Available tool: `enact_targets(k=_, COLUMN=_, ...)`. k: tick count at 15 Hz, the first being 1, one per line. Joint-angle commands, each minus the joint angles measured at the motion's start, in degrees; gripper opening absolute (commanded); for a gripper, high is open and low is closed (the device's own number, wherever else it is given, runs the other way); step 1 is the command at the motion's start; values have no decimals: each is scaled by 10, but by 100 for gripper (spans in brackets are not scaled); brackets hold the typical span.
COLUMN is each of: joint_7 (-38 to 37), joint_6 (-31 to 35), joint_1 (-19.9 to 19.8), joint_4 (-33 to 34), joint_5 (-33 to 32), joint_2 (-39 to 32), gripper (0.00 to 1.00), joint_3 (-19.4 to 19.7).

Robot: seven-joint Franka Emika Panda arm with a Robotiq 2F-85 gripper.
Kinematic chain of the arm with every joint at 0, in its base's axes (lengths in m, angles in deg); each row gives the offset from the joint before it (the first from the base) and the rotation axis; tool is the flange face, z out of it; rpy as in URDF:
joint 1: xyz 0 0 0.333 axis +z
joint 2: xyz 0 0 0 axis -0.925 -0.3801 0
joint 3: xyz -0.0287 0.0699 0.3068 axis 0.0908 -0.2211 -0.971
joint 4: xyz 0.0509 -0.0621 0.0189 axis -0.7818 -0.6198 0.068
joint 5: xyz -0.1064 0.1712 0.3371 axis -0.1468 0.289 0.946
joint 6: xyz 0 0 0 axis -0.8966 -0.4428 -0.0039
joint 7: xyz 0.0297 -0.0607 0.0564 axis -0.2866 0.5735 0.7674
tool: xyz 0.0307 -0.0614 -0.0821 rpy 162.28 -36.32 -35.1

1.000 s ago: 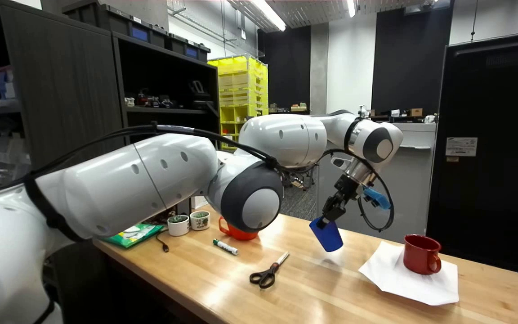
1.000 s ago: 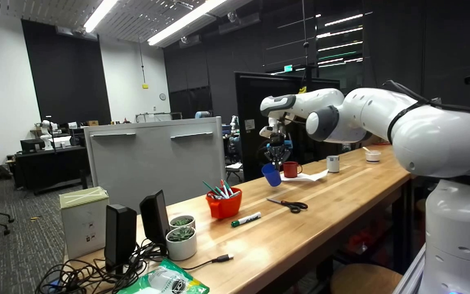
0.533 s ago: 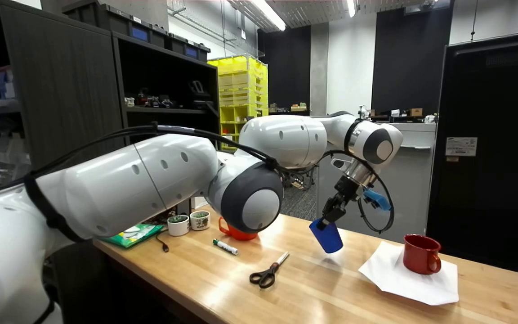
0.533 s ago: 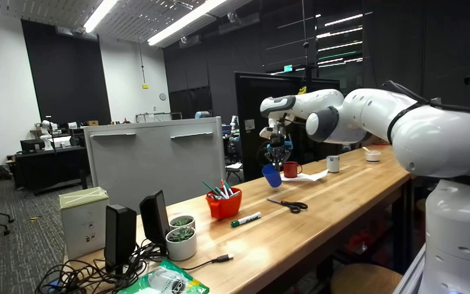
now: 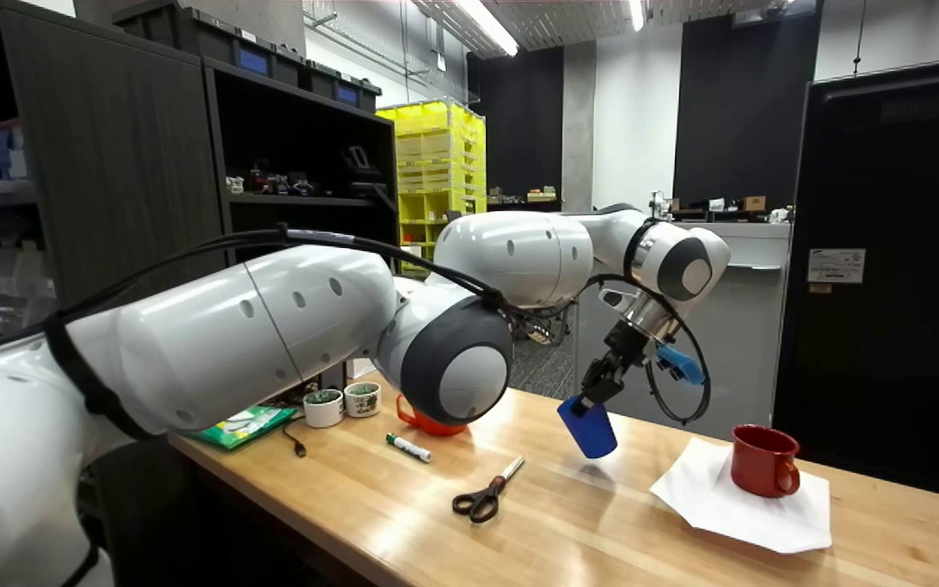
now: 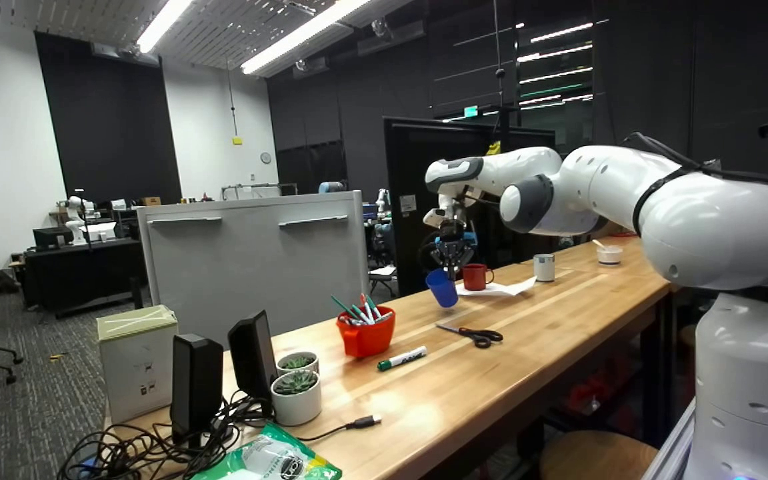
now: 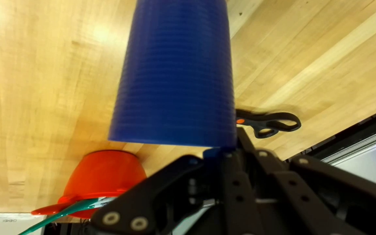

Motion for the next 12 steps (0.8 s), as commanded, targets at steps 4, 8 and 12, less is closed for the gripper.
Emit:
enact_targets(k=4, joint_7=0, joint_6=-7, joint_1=0, joint_4=10, joint_5=41, joint_2=-20, gripper=1, joint_3=-23)
enact_targets(k=8, joint_7=2, joint_6=-9, joint_1=-2, joint_4=11, joint_5=63, joint_2=-35, gripper=1, joint_3=-37)
enact_targets(k=12, joint_7=7, joint_6=-20, joint_1=-12, joint_4=10, joint_5=72, joint_2=-40, gripper=1, joint_3=-42)
